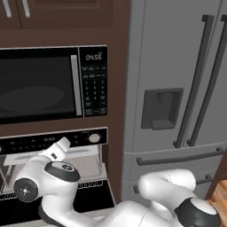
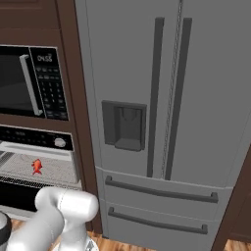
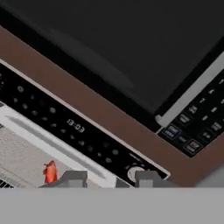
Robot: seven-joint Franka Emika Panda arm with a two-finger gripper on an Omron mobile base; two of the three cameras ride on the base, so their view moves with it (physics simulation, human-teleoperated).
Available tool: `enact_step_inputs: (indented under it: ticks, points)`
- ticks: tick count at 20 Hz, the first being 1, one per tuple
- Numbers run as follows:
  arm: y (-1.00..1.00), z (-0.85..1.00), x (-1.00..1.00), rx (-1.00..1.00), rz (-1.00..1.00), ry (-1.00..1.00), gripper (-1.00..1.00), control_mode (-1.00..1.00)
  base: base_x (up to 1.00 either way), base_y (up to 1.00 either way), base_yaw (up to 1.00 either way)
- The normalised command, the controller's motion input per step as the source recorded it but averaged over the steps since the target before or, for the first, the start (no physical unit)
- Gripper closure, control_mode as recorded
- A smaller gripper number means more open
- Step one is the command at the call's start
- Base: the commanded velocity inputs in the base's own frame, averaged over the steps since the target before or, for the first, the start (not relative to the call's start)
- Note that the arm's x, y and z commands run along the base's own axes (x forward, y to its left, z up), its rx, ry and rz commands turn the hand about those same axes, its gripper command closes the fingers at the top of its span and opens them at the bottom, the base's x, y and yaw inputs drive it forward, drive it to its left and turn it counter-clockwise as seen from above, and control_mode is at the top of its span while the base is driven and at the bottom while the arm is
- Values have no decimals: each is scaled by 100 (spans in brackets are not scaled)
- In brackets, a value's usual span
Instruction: Take the fish from the oven and place it on the plate on the counter.
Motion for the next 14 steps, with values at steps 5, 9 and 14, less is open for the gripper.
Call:
enact_step_inputs:
  ticks: [5,9,14]
  points:
    - [-5,-6,17,39,0,59,-100,-100,0,0,0]
    - [-1,-27,31,1,1,50,-100,-100,0,0,0]
    - [-18,-57,28,27,0,7,-100,-100,0,0,0]
